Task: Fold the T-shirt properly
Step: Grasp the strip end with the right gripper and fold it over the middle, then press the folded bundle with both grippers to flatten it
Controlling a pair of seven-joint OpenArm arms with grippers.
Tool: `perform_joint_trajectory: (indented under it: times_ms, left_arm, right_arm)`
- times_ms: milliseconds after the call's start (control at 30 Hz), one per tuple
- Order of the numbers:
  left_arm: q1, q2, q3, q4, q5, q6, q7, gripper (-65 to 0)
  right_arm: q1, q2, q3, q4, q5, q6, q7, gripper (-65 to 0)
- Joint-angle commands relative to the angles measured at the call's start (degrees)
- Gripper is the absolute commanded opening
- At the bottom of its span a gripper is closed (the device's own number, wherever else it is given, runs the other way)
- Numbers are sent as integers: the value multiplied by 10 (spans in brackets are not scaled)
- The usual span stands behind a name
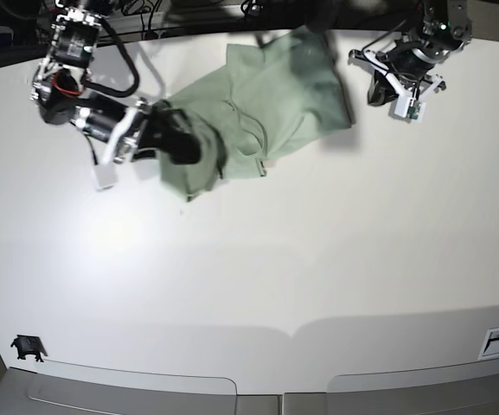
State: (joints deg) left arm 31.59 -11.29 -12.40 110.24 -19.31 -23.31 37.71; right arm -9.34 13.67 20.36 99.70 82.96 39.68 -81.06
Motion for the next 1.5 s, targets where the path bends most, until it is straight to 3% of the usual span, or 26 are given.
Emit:
perform_joint_trajectory:
  times_ms: [0,167,367,600,700,767,800,867,933,1100,1200,1300,1467]
  left_arm:
    - [0,-3,-2,11,-7,-2,-10,-650]
    - [0,-3,-2,11,-7,-2,-10,-650]
    - [0,-3,-2,11,-7,-2,-10,-650]
    - [0,-3,-2,11,-7,-2,-10,-650]
    - [0,-3,-2,11,-8,-2,-11,-650]
    - [0,-3,-2,11,-8,-2,-11,-650]
    - [0,-3,-2,11,-8,-2,-12,-650]
    - [0,-3,-2,11,-7,-2,-13,-650]
    - [0,-3,-2,11,-7,-2,-13,-650]
    - [0,-3,-2,11,-7,-2,-13,-650]
    - [0,-3,-3,11,-7,-2,-13,-650]
    - [0,-3,-3,12,-7,-2,-12,-650]
    - [0,-3,-14,53,-2,-2,5,-650]
  right_arm:
    - [6,-2,-19,12,20,3,11,-650]
    - [6,-57,-130,12,10,3,11,-650]
    - [6,-113,-228,12,-99,3,11,-650]
    - [6,-122,-275,12,-235,3,36,-650]
    - [6,-122,-275,12,-261,3,48,-650]
    - [6,-122,-275,12,-260,3,48,-650]
    - [6,-122,-275,12,-257,3,49,-620]
    - [6,-122,-275,12,-239,3,49,-480]
    - [6,-123,-275,12,-200,3,49,-410]
    - [6,-123,-275,12,-59,3,42,-409]
    - [7,-123,-275,12,-10,3,28,-409]
    - [8,-122,-275,12,-12,3,21,-409]
    - [24,-122,-247,12,-68,3,22,-409]
